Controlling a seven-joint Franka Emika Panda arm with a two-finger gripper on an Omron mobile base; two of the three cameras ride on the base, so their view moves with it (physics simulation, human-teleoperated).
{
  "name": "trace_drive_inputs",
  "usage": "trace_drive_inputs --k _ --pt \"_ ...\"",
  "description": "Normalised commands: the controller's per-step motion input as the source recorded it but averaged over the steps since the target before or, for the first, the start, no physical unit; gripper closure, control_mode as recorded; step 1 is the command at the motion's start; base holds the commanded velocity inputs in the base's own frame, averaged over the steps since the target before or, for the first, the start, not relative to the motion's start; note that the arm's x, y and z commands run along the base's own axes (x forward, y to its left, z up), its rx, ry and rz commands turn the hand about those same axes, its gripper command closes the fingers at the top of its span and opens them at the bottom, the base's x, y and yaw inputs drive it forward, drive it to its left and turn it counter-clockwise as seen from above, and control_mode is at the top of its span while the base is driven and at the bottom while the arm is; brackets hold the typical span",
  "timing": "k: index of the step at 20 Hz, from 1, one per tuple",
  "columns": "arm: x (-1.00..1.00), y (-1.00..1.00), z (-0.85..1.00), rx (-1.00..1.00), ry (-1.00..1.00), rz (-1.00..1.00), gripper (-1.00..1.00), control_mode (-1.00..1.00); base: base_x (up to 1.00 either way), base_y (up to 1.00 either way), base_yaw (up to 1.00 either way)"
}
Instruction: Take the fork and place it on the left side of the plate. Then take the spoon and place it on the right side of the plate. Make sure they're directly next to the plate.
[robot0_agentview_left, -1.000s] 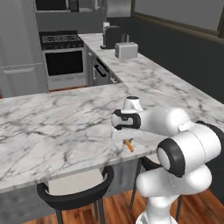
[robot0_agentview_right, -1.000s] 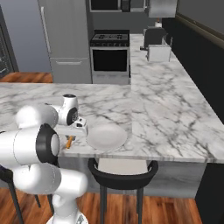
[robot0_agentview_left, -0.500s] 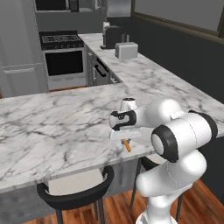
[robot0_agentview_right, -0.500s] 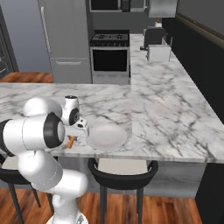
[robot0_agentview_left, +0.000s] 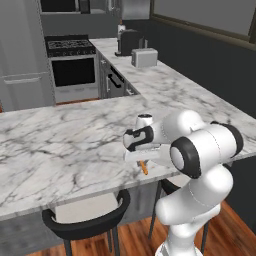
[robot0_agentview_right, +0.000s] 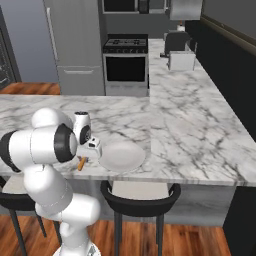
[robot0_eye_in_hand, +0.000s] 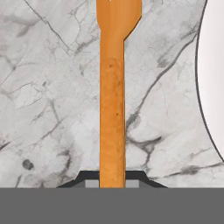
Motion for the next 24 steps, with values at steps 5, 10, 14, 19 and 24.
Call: trace_drive_inputs --k 5,10,14,19,24 --pt "0.0 0.0 -0.14 0.0 0.0 0.0 1.0 -1.0 0.0 0.0 0.0" --pt "0.04 0.0 -0.14 0.0 0.0 0.0 1.0 -1.0 0.0 0.0 0.0" --pt "0.16 0.01 -0.14 0.0 0.0 0.0 1.0 -1.0 0.0 0.0 0.0" --pt "0.23 0.0 -0.13 0.0 0.0 0.01 1.0 -1.0 0.0 0.0 0.0" --pt "0.26 0.0 -0.13 0.0 0.0 0.02 1.0 -1.0 0.0 0.0 0.0"
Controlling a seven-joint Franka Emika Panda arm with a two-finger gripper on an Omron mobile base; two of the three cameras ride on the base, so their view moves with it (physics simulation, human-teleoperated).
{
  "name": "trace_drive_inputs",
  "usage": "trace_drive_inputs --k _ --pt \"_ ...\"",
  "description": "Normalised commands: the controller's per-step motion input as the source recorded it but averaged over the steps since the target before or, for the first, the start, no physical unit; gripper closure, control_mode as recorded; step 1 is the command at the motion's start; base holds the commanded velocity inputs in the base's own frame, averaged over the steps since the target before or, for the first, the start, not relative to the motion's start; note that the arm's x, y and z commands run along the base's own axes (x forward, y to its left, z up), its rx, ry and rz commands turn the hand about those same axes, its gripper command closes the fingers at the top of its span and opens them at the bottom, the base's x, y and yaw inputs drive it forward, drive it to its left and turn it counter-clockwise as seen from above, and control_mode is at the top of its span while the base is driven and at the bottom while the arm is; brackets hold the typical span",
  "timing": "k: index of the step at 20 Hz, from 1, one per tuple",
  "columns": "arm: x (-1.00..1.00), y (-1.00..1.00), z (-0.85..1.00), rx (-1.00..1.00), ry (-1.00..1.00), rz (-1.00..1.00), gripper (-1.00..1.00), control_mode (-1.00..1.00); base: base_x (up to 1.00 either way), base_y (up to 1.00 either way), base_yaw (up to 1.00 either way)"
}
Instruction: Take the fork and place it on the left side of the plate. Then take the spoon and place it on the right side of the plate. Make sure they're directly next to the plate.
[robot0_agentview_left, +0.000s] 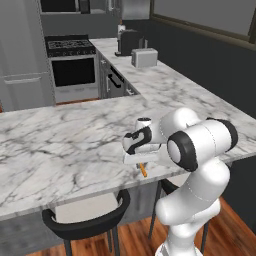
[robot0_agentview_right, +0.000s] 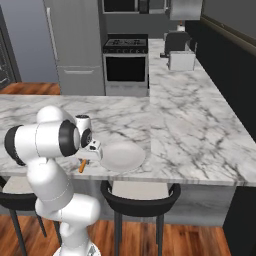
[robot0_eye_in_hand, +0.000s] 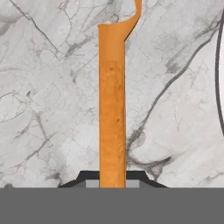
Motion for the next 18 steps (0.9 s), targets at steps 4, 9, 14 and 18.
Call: trace_drive_inputs --k 4,9,14,18 --pt "0.29 0.0 -0.2 0.0 0.0 0.04 1.0 -1.0 0.0 0.0 0.0" --pt "0.31 0.0 -0.23 0.0 -0.01 0.06 -1.0 -1.0 0.0 0.0 0.0" --pt "0.18 0.01 -0.16 0.0 -0.01 0.05 -1.0 -1.0 0.0 0.0 0.0" --pt "-0.01 0.0 0.0 0.0 -0.06 0.02 -1.0 -1.0 0.0 0.0 0.0"
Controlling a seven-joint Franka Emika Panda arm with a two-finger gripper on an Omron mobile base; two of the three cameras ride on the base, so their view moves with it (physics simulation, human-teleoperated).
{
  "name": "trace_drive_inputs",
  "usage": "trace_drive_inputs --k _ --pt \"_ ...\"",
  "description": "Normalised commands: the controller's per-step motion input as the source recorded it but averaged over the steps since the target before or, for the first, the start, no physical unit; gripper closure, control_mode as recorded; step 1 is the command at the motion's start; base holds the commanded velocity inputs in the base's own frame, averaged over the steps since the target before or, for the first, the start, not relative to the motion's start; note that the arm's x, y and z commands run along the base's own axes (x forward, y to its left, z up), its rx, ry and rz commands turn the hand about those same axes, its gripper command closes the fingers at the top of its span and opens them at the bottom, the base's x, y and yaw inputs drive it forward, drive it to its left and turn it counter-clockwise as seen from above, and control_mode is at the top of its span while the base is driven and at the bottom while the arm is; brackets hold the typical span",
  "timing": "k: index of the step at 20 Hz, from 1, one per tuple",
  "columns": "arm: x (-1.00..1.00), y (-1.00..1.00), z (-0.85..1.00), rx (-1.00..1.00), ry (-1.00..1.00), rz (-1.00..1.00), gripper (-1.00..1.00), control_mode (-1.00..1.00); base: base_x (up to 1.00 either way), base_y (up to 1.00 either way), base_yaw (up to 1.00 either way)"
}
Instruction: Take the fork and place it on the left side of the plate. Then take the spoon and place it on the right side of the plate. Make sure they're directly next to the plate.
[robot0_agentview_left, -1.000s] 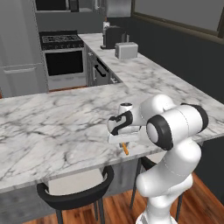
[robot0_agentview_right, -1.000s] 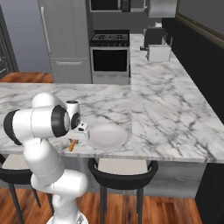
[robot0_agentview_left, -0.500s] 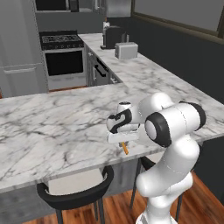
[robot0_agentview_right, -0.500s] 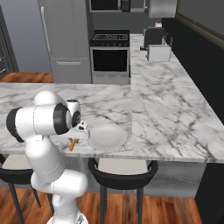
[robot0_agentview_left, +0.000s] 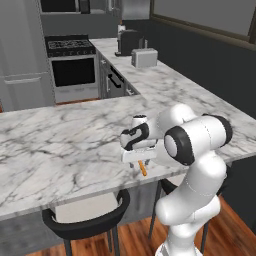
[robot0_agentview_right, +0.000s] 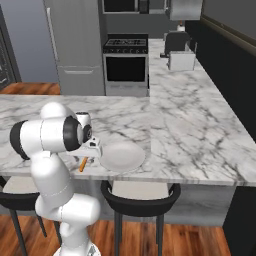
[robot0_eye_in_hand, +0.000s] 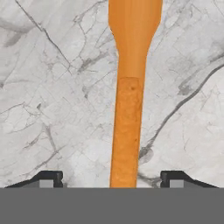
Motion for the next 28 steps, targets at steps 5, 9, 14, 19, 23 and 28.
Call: trace_drive_inputs --k 5,9,14,19,23,28 --pt "-0.2 0.0 0.17 0.0 -0.05 0.02 -1.0 -1.0 0.0 0.0 0.0" --pt "-0.32 0.0 0.41 0.0 -0.03 0.0 -1.0 -1.0 0.0 0.0 0.0" --pt "-0.21 0.02 0.53 0.0 -0.02 0.0 -1.0 -1.0 0.0 0.0 0.0" --pt "-0.11 0.03 0.77 0.0 0.0 0.0 -1.0 -1.0 0.0 0.0 0.0" --pt "-0.18 -0.01 0.84 0.0 -0.02 0.0 -1.0 -1.0 0.0 0.0 0.0" --pt "-0.25 -0.02 0.84 0.0 -0.02 0.0 -1.0 -1.0 0.0 0.0 0.0"
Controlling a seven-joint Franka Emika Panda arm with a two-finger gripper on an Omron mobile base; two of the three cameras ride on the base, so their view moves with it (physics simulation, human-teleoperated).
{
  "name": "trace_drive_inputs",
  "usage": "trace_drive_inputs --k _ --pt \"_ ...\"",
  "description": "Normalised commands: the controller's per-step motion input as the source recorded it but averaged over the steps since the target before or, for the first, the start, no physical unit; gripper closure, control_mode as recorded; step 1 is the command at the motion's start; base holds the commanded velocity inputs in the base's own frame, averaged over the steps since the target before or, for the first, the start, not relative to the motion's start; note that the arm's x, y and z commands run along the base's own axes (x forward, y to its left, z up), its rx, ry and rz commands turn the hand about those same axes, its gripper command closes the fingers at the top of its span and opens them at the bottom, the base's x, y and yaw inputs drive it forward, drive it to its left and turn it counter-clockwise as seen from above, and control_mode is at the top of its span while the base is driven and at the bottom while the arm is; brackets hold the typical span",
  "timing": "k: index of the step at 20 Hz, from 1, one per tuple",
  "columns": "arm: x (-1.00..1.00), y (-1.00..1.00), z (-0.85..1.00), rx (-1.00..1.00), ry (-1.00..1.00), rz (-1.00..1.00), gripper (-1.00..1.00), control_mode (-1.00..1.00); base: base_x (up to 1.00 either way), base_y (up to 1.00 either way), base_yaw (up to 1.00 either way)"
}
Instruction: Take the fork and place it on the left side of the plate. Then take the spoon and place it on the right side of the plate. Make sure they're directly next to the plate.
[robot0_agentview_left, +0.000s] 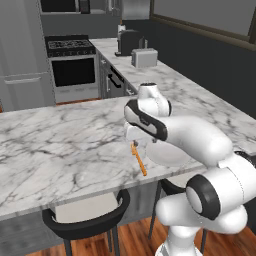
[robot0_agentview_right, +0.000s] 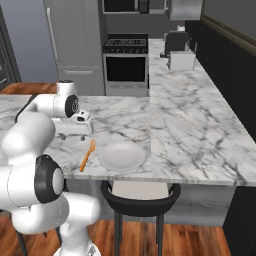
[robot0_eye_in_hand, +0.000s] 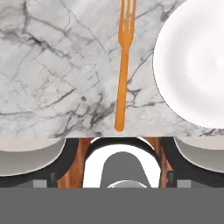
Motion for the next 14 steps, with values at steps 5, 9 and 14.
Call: trace_drive_inputs --k 5,9,14 --pt "-0.26 0.0 0.88 0.0 -0.02 0.0 -1.0 -1.0 0.0 0.0 0.0" --pt "-0.28 0.0 0.86 0.0 -0.03 0.0 -1.0 -1.0 0.0 0.0 0.0" --pt "-0.3 0.0 0.78 0.0 -0.01 0.0 -1.0 -1.0 0.0 0.0 0.0"
